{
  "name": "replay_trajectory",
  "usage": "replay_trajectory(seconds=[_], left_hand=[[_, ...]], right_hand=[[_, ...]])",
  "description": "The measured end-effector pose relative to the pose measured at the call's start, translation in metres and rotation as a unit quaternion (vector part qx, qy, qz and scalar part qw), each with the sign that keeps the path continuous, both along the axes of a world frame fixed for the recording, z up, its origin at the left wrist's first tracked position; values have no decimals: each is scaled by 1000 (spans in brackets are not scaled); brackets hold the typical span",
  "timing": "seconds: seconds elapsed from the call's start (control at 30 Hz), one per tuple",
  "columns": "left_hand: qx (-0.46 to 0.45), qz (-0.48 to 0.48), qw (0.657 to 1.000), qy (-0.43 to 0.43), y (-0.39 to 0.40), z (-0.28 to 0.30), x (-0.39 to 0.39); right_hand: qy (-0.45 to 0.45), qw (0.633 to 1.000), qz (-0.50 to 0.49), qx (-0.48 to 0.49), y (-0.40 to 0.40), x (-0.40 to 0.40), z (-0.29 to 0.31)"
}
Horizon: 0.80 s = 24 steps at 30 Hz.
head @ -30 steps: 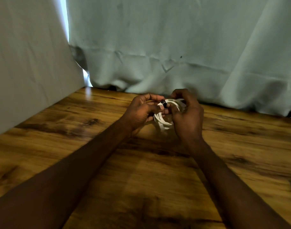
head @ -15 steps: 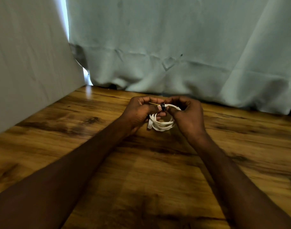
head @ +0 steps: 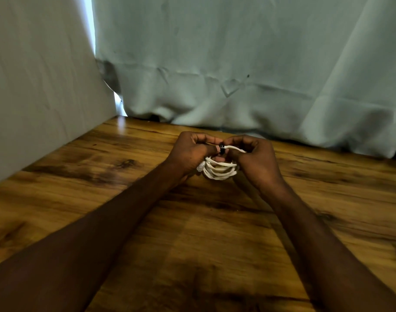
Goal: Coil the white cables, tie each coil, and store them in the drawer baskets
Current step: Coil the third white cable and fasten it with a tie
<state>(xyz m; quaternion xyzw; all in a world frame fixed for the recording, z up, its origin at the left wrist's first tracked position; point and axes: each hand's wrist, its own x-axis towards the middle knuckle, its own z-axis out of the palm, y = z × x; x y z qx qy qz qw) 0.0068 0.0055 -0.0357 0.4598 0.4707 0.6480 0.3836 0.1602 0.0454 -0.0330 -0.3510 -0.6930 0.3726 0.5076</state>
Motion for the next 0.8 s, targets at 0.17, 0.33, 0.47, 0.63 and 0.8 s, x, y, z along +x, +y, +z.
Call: replay_trajectory(seconds=[0.17, 0.33, 0.47, 0.63, 0.8], left_hand=[[-2, 4, 1000, 9, 1, -1, 2], [-26, -8, 1000, -13, 3, -4, 4], [-37, -9, 999, -32, 2, 0, 5], [-56, 34, 997, -49, 2, 1, 1], [-82, 76, 992, -59, 0, 2, -2]], right_hand=[[20, 1000, -1, -22, -4, 1, 2], [-43, 998, -29, 26, -4, -1, 2], [-80, 992, -66, 70, 0, 0, 2], [-241, 931, -149, 232, -7, -2, 0], [-250, 932, -207, 162, -19, -9, 1]])
